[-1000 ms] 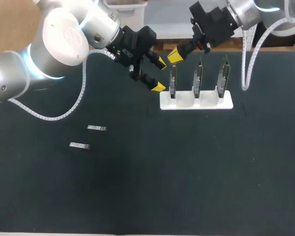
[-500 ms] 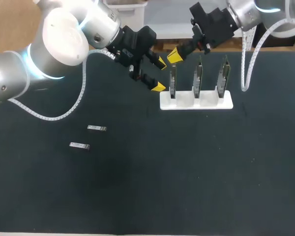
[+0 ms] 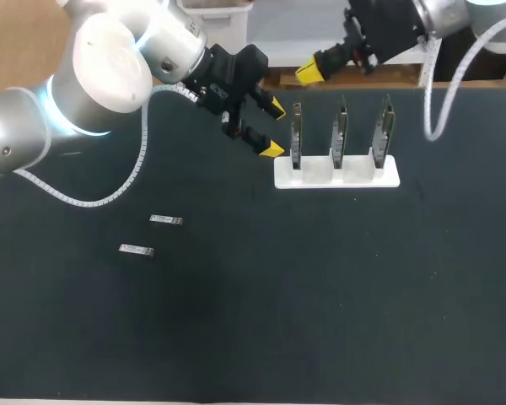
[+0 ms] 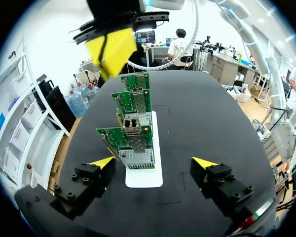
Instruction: Pick up the optical module with the left hand, and insert it into the network port with the right hand.
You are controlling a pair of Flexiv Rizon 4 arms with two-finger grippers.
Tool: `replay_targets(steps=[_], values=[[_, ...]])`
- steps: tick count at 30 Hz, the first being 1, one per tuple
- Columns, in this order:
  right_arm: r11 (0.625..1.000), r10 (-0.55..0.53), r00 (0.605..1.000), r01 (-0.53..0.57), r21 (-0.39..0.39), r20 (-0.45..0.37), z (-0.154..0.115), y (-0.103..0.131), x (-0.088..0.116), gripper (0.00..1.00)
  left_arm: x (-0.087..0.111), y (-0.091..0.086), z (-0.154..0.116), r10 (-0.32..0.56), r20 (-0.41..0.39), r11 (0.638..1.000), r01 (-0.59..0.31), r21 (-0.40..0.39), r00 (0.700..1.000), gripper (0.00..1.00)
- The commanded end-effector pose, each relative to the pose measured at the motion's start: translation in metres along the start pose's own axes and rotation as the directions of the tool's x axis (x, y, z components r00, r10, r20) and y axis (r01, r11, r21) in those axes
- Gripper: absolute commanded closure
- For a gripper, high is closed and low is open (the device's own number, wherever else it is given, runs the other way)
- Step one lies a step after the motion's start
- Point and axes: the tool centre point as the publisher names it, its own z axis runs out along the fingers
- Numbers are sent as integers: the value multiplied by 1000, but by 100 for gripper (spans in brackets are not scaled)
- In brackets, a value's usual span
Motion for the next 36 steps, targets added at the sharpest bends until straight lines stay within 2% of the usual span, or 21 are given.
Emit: replay_targets(steps=[1,8,16,24,30,36], values=[[998,3,1000,-4,68,5,-19,21,16,100,0,-1,0,-1,-2,1000,1,-3,1000,0],[998,-38,999,40,54,-39,-35,32,31,100,0,-1,0,-1,-2,1000,1,-3,1000,0],[999,-22,999,24,43,-30,-49,35,39,100,0,-1,0,-1,-2,1000,1,-3,1000,0],[1000,2,1000,-2,-13,1,-63,28,48,100,0,-1,0,-1,-2,1000,1,-3,1000,0],[1000,8,999,-7,6,-45,-66,21,58,100,0,-1,0,-1,-2,1000,1,-3,1000,0],[1000,13,999,-12,5,-46,-69,18,64,100,0,-1,0,-1,-2,1000,1,-3,1000,0]])
